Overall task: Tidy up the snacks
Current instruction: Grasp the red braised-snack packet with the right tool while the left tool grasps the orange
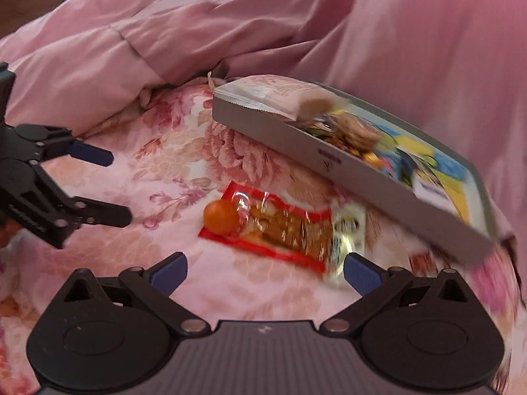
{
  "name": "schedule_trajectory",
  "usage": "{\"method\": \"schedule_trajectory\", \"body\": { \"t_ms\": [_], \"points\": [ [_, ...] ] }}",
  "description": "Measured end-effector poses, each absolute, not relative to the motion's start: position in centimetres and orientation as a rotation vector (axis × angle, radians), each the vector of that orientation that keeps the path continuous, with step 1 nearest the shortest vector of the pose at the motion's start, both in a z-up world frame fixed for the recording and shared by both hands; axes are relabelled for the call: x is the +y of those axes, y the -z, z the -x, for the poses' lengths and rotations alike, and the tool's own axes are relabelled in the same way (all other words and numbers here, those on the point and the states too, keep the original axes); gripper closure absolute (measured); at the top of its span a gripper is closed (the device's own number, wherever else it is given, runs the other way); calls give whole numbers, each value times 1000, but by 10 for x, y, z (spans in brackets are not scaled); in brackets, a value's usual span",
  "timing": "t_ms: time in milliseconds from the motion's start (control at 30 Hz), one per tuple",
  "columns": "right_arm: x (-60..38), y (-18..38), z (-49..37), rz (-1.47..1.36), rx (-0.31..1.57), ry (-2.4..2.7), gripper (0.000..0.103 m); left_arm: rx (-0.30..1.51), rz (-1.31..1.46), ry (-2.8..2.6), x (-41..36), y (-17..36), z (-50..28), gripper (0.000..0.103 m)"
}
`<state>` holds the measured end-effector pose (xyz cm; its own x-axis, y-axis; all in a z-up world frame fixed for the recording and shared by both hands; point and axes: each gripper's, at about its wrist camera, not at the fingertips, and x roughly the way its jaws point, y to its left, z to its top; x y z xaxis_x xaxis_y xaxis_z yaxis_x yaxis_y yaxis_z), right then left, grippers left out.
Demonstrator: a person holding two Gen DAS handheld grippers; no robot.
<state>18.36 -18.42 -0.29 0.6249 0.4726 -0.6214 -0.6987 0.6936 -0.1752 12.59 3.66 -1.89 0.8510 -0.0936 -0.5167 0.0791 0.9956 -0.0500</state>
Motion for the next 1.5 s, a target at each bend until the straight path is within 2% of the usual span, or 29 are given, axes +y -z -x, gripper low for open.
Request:
{"method": "schedule_trajectory", "body": {
  "t_ms": [300, 500, 567, 600, 633, 700, 733, 900, 967, 1133, 1200, 1233, 1267, 1333, 1433, 1500],
  "points": [
    [-197, 26, -248, 119, 679, -527, 2, 545, 58, 126, 40, 23, -135, 1],
    [-210, 39, -264, 3, 750, -503, 27, 557, 73, 140, 41, 25, -136, 1],
    [-214, 40, -265, -26, 753, -495, 44, 556, 77, 143, 41, 25, -136, 1],
    [-216, 41, -266, -36, 757, -496, 48, 556, 78, 145, 41, 25, -136, 1],
    [-219, 40, -266, -48, 763, -492, 59, 555, 78, 147, 40, 24, -136, 1],
    [-227, 40, -263, -88, 778, -494, 67, 551, 76, 151, 39, 23, -135, 1],
    [-228, 40, -260, -105, 778, -487, 76, 549, 74, 154, 39, 22, -134, 1],
    [-242, 41, -232, -206, 818, -449, 87, 540, 59, 186, 33, 18, -129, 1],
    [-246, 40, -211, -250, 838, -440, 95, 540, 52, 202, 29, 17, -127, 1],
    [-250, 48, -154, -308, 898, -483, 94, 559, 46, 223, 19, 17, -126, 1],
    [-247, 49, -142, -285, 901, -489, 89, 571, 53, 229, 15, 17, -129, 1],
    [-247, 49, -137, -260, 891, -488, 80, 577, 56, 233, 14, 17, -130, 1],
    [-247, 49, -133, -240, 880, -483, 64, 582, 57, 239, 12, 18, -132, 1],
    [-248, 48, -127, -208, 850, -480, 48, 589, 49, 249, 7, 19, -137, 1],
    [-244, 42, -123, -63, 770, -461, 32, 609, 30, 259, -2, 21, -151, 1],
    [-238, 39, -120, 34, 707, -481, 26, 618, 24, 267, -7, 22, -161, 1]
  ]
}}
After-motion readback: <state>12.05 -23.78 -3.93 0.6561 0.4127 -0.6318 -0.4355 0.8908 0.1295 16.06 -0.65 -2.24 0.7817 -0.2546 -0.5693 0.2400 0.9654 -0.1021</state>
